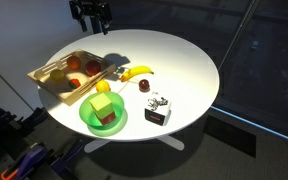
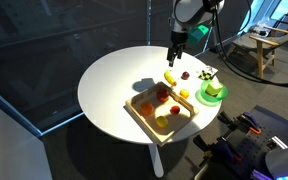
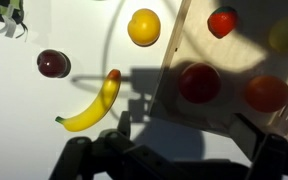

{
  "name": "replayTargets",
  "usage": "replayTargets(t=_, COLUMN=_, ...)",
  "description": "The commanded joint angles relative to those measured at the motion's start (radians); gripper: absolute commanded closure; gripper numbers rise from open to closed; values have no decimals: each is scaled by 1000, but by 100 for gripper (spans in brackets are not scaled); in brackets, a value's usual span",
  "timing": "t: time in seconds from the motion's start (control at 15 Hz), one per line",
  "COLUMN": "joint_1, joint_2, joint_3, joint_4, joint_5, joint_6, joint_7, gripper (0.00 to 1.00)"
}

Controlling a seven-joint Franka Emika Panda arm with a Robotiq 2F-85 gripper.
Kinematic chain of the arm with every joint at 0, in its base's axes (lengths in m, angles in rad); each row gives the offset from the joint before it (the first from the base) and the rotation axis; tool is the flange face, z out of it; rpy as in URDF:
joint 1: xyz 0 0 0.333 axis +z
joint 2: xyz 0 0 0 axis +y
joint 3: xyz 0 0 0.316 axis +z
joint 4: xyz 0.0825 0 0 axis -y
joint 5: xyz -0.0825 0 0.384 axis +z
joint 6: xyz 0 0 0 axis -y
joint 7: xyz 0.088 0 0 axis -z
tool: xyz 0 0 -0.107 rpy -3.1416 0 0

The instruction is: Remove the apple from the crate and put it on the table

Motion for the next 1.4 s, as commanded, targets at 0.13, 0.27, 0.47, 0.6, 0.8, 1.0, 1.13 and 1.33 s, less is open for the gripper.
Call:
replayTargets(t=0.13, joint_1=11, joint_2=58, joint_3=26, joint_4=-19, joint_5=12, joint_6=68, joint_7=-2, gripper=0)
replayTargets(t=0.27, joint_1=19, joint_2=83, joint_3=32, joint_4=-30, joint_5=-3, joint_6=108, joint_7=12, gripper=0)
replayTargets(t=0.47, joint_1=33, joint_2=115, joint_3=33, joint_4=-51, joint_5=-19, joint_6=177, joint_7=22, gripper=0)
replayTargets(t=0.6, joint_1=41, joint_2=131, joint_3=34, joint_4=-63, joint_5=-22, joint_6=216, joint_7=23, gripper=0)
replayTargets(t=0.8, joint_1=57, joint_2=155, joint_3=33, joint_4=-78, joint_5=-38, joint_6=253, joint_7=26, gripper=0)
replayTargets(t=1.0, joint_1=70, joint_2=174, joint_3=29, joint_4=-89, joint_5=-70, joint_6=269, joint_7=19, gripper=0)
replayTargets(t=1.13, joint_1=78, joint_2=185, joint_3=24, joint_4=-95, joint_5=-102, joint_6=279, joint_7=19, gripper=0)
replayTargets(t=1.33, joint_1=82, joint_2=201, joint_3=21, joint_4=-94, joint_5=-139, joint_6=291, joint_7=22, gripper=0)
